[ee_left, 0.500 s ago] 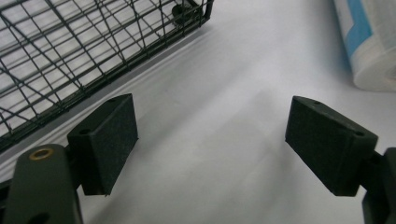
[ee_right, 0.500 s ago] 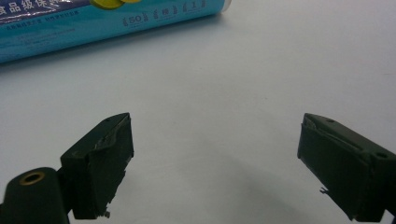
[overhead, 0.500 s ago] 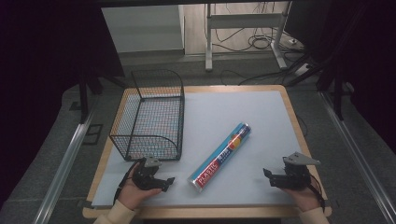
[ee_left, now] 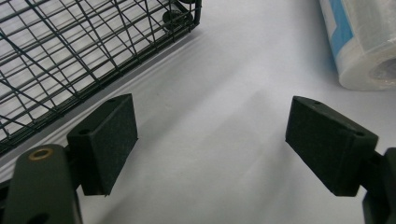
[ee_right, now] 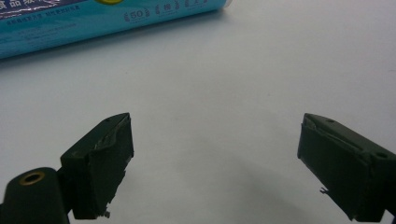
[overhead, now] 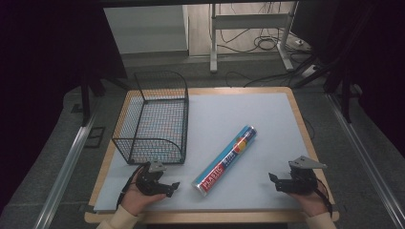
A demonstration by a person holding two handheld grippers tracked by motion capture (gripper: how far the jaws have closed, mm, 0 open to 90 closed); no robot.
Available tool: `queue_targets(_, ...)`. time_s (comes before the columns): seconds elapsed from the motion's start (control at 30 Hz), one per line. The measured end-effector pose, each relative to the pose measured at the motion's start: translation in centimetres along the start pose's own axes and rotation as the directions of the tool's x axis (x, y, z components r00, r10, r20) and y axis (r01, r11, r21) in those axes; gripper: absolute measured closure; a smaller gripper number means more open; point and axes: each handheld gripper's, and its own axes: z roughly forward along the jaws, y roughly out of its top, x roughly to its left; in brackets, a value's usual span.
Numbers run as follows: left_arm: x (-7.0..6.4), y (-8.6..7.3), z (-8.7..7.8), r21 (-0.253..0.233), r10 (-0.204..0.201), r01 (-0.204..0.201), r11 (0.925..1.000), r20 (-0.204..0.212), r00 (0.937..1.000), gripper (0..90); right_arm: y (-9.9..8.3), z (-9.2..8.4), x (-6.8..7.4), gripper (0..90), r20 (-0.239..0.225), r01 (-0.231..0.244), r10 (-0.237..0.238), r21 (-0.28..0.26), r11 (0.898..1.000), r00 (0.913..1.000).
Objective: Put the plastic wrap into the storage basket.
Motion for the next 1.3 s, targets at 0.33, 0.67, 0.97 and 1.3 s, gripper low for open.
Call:
queue_targets(0.33,-0.4,0.4,-0.7,-0.010,0.022,-0.022,0.9997,-0.002,0.9997,16.9,0.0,0.1,0.1,10.8,-0.007,0.005,-0.005,0.004,1.000,1.0000)
queue_targets(0.67,-1.4,1.9,-2.3,-0.043,0.003,-0.002,0.9991,0.027,0.9996,17.9,0.0,0.0,-0.1,10.8,-0.020,0.000,0.000,0.001,1.000,0.9998)
queue_targets(0.97,-2.3,3.2,-3.3,-0.047,-0.009,0.011,0.9988,0.050,0.9987,18.7,0.0,-0.2,-0.1,10.4,-0.016,0.005,-0.005,-0.008,1.000,0.9999)
queue_targets(1.3,-3.5,4.8,-3.5,-0.067,0.038,-0.034,0.9972,0.056,0.9977,18.9,0.1,-0.2,0.0,10.3,-0.011,0.013,-0.014,-0.016,1.000,0.9999)
